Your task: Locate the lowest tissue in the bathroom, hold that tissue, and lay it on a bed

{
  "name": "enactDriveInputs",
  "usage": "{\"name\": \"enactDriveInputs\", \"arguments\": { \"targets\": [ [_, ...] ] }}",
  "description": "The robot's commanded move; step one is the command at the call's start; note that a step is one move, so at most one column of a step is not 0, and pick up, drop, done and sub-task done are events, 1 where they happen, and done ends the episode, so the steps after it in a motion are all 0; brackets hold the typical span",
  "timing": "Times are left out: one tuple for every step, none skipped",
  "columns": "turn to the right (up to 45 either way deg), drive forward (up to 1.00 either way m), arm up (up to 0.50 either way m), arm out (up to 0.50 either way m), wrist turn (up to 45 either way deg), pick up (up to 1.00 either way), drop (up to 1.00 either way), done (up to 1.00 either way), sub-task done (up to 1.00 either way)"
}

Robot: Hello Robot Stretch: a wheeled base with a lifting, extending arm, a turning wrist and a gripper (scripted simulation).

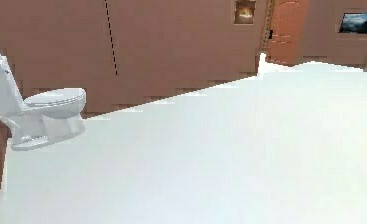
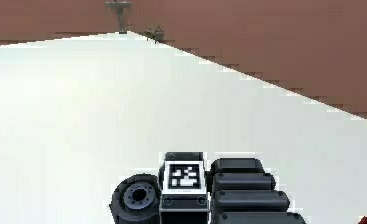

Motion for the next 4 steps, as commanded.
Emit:
{"name": "enactDriveInputs", "arguments": {
  "targets": [
    [0.0, 0.20, 0.00, 0.00, 0.0, 0.00, 0.00, 0.00, 0.00],
    [27.0, 0.00, 0.00, 0.00, 0.0, 0.00, 0.00, 0.00, 0.00],
    [0.0, 1.00, 0.00, 0.00, 0.0, 0.00, 0.00, 0.00, 0.00],
    [0.0, 1.00, 0.00, 0.00, 0.0, 0.00, 0.00, 0.00, 0.00]
  ]
}}
